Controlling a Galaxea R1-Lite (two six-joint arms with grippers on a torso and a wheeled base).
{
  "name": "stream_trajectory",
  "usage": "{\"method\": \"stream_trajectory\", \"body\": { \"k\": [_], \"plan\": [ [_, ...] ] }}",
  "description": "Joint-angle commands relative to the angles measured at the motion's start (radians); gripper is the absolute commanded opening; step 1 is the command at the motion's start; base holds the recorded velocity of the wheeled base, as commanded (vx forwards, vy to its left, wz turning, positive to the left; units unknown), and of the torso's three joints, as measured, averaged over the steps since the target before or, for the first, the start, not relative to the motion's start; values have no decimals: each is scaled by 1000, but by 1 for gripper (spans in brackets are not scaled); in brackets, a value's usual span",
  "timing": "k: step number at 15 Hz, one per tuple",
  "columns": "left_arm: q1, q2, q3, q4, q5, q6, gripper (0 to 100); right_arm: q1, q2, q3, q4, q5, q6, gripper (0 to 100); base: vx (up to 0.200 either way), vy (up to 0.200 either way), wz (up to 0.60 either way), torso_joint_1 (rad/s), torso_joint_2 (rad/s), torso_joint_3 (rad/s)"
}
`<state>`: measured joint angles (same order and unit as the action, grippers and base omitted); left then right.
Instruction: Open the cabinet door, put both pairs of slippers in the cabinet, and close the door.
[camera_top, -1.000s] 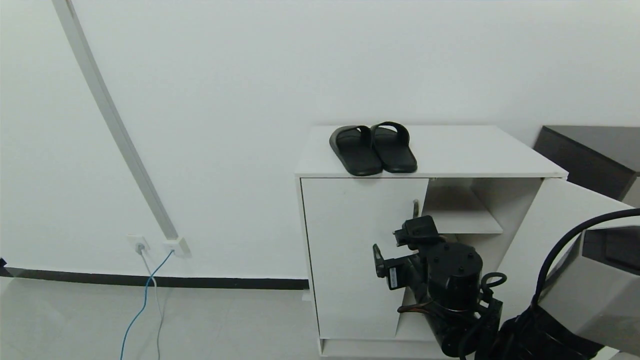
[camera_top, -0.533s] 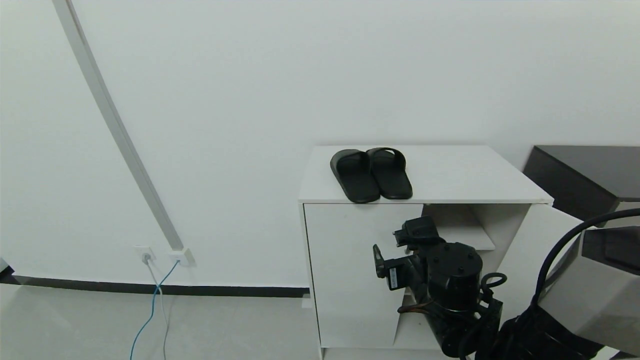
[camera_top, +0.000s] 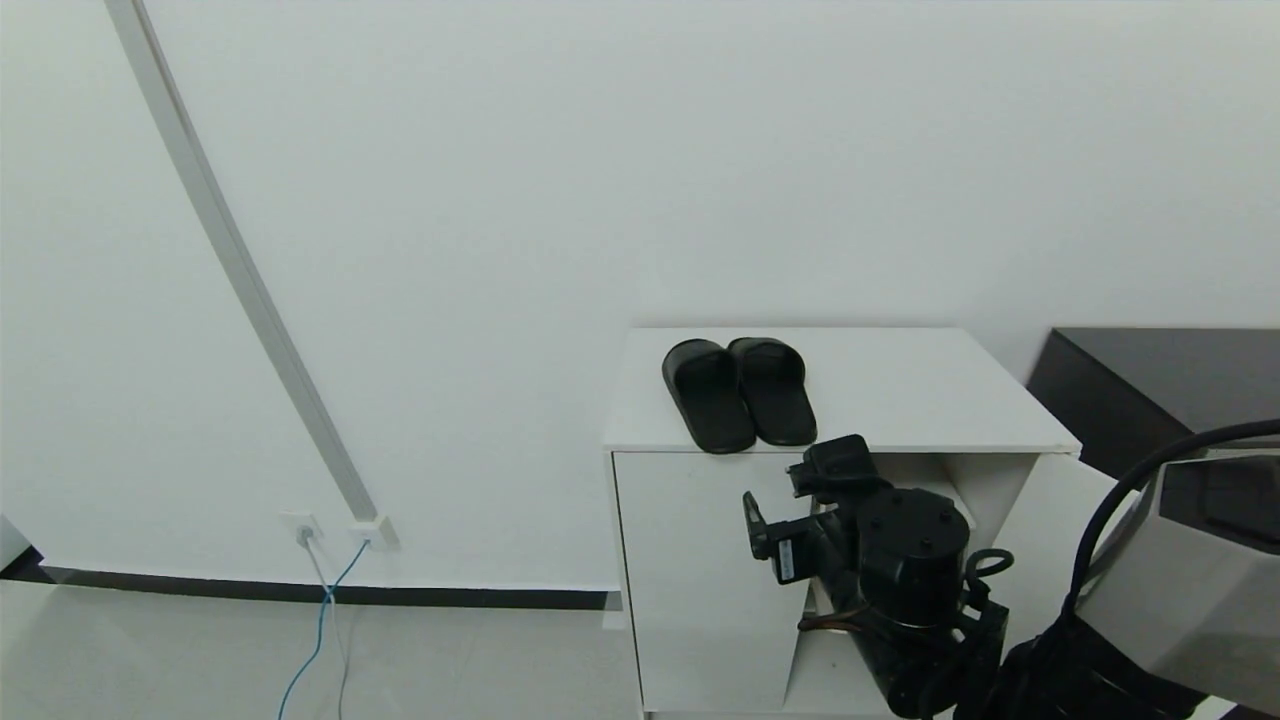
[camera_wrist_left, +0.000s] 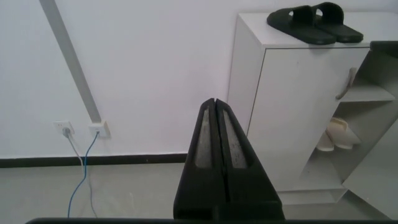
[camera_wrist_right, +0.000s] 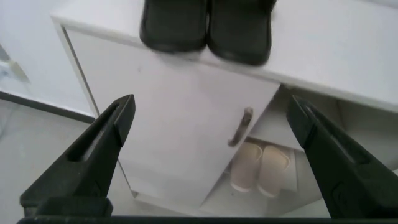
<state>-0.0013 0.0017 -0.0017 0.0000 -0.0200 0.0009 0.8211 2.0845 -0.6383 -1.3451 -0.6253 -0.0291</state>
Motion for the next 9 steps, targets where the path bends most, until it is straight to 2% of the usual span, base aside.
{"method": "stream_trajectory", "body": {
  "k": [1,3,4,7,8,9],
  "plan": [
    [0,0,2,0,-1,1,0,12,0,-4,-32,21,-11,100,0,0,0,188,-398,-207],
    [0,0,2,0,0,1,0,7,-9,-55,-34,30,-35,100,0,0,0,171,-383,-205],
    [0,0,2,0,-1,2,0,-5,-20,-112,11,30,-15,100,0,0,0,173,-369,-203],
    [0,0,0,0,-1,2,0,-17,-66,-251,291,32,89,100,0,0,0,41,-99,-47],
    [0,0,2,0,-1,4,0,-20,-84,-325,451,55,146,100,0,0,0,0,0,0],
    [0,0,0,0,-1,2,0,-34,-101,-365,544,99,169,100,0,0,0,0,0,0]
  ]
}}
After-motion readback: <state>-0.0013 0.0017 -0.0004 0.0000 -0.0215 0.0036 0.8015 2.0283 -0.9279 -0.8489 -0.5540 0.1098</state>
